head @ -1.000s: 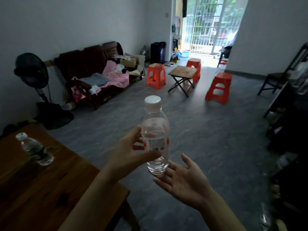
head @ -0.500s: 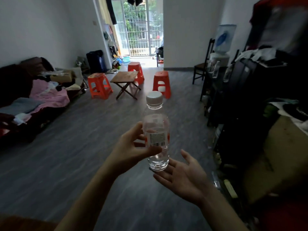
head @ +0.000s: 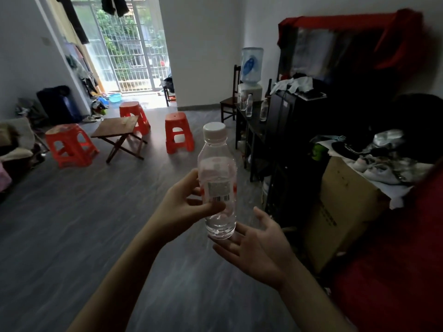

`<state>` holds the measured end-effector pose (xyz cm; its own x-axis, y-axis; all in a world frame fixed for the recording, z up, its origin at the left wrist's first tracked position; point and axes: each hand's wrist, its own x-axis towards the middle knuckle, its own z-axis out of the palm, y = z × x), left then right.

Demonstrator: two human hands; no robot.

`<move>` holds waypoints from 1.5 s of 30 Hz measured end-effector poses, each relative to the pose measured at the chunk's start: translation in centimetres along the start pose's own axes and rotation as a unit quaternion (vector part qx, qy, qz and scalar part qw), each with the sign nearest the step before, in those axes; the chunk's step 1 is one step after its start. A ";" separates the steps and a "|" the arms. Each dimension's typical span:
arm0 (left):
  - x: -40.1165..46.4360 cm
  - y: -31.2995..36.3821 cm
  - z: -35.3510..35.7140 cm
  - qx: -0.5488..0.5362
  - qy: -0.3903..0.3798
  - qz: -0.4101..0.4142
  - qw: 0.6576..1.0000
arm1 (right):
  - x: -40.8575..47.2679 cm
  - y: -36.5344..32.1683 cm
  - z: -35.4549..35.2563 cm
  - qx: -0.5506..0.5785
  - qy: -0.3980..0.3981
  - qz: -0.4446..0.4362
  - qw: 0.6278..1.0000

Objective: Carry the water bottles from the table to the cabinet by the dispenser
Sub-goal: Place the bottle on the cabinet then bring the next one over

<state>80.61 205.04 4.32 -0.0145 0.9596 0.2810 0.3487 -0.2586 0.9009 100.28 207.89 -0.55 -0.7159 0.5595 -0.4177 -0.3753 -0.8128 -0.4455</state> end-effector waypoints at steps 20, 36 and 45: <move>3.7 -4.0 -7.4 0.001 -0.018 -0.005 1.000 | 7.3 0.7 4.2 -0.004 0.002 -0.010 1.000; 18.4 -8.7 -9.8 0.027 -0.002 -0.018 0.999 | 19.0 -10.8 4.3 -0.016 -0.009 0.005 1.000; 29.2 -11.2 -10.1 0.035 0.024 -0.022 0.999 | 26.5 -20.6 4.2 -0.026 -0.025 0.021 0.999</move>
<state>66.79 234.87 5.77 -0.0748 0.9629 0.2594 0.4110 -0.2073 0.8877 86.52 238.82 0.90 -0.7597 0.5151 -0.3969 -0.3147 -0.8253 -0.4688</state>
